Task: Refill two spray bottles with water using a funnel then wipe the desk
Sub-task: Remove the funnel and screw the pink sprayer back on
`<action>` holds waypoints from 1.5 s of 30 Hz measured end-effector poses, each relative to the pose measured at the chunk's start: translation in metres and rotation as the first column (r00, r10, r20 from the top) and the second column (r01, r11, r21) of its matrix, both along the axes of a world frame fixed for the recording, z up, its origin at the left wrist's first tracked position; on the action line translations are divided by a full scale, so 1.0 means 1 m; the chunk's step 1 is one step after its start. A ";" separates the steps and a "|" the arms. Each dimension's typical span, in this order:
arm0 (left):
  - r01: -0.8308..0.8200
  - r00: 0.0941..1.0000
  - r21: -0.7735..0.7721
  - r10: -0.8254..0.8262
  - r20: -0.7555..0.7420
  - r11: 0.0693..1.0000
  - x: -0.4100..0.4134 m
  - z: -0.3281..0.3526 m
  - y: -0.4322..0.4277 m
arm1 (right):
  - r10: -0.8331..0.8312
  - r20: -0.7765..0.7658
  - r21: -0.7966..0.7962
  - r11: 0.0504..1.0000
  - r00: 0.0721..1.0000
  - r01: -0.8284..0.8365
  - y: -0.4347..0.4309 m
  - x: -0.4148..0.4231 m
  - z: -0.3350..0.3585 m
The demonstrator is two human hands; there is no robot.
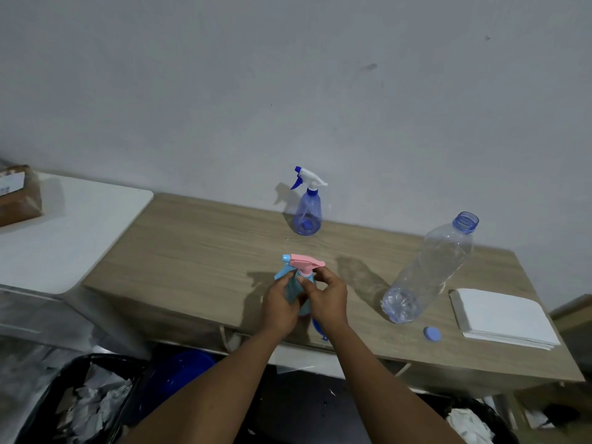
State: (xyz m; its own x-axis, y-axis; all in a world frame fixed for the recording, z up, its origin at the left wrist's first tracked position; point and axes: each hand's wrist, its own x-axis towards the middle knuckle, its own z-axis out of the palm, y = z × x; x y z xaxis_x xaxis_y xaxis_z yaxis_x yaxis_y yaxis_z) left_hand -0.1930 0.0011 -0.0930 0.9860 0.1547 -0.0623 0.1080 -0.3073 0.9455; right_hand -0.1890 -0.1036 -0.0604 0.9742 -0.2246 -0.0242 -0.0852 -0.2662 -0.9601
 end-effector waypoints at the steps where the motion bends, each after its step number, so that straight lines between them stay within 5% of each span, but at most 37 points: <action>1: 0.001 1.000 0.001 -0.001 -0.002 1.000 0.001 -0.001 0.001 | 0.004 -0.005 -0.016 1.000 1.000 -0.005 -0.001 0.001 -0.002; 19: 0.025 1.000 -0.034 -0.025 0.005 0.999 0.008 -0.008 0.007 | -0.003 0.003 0.067 0.998 1.000 0.003 -0.017 -0.001 -0.013; 30: -0.017 0.999 0.018 0.016 0.033 1.000 0.008 -0.007 0.006 | -0.048 0.002 0.022 0.999 0.999 0.048 0.005 0.010 -0.010; 35: 0.005 1.000 -0.008 -0.004 0.018 1.000 0.009 -0.011 0.009 | 0.082 0.043 -0.083 0.994 0.996 -0.078 0.002 0.007 -0.009; 40: 0.007 0.999 -0.041 -0.005 0.043 0.999 0.010 -0.009 0.008 | -0.052 -0.020 -0.013 0.999 0.998 0.052 0.011 0.010 -0.002; 45: 0.086 0.996 0.030 -0.087 0.034 0.996 0.014 -0.006 0.013 | 0.088 -0.029 -0.077 0.993 0.996 -0.090 0.005 0.015 -0.009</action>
